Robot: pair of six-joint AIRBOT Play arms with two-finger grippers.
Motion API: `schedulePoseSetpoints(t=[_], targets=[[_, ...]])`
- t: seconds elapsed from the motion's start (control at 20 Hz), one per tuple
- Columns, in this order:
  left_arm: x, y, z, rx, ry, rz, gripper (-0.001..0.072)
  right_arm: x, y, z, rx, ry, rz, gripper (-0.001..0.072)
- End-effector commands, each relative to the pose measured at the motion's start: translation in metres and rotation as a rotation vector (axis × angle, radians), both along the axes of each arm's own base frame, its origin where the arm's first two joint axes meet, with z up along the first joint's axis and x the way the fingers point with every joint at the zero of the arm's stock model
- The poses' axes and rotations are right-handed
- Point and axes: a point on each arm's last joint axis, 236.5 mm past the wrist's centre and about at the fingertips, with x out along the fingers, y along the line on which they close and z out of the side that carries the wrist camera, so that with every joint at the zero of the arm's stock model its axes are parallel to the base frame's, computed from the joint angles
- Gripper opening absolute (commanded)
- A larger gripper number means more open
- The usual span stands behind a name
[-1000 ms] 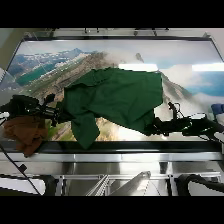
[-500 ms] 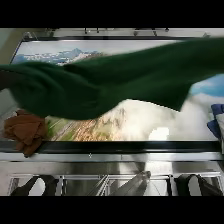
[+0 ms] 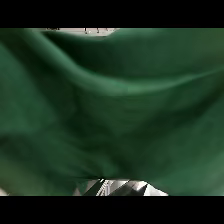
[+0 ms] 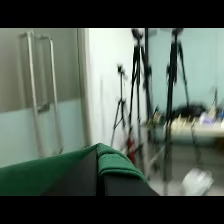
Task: Fold the shirts.
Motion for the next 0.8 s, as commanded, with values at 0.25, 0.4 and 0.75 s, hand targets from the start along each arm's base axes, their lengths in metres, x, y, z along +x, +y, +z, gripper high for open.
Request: schedulePoseSetpoints(t=[0.25,0.4,0.75], targets=[[0.216,-0.008,-0.387,0.132,0.985,-0.064,0.0023,0.211,-0.067,-0.387,0.227,0.912,-0.148,0.002],[0.259,0.0,-0.473,0.084,1.153,-0.001,0.0014,0.241,-0.061,-0.489,0.236,1.126,-0.161,0.0021],[0.335,0.048,-0.459,-0.267,1.084,0.24,0.0714,0.31,-0.081,-0.475,0.2,1.053,-0.163,0.0442]])
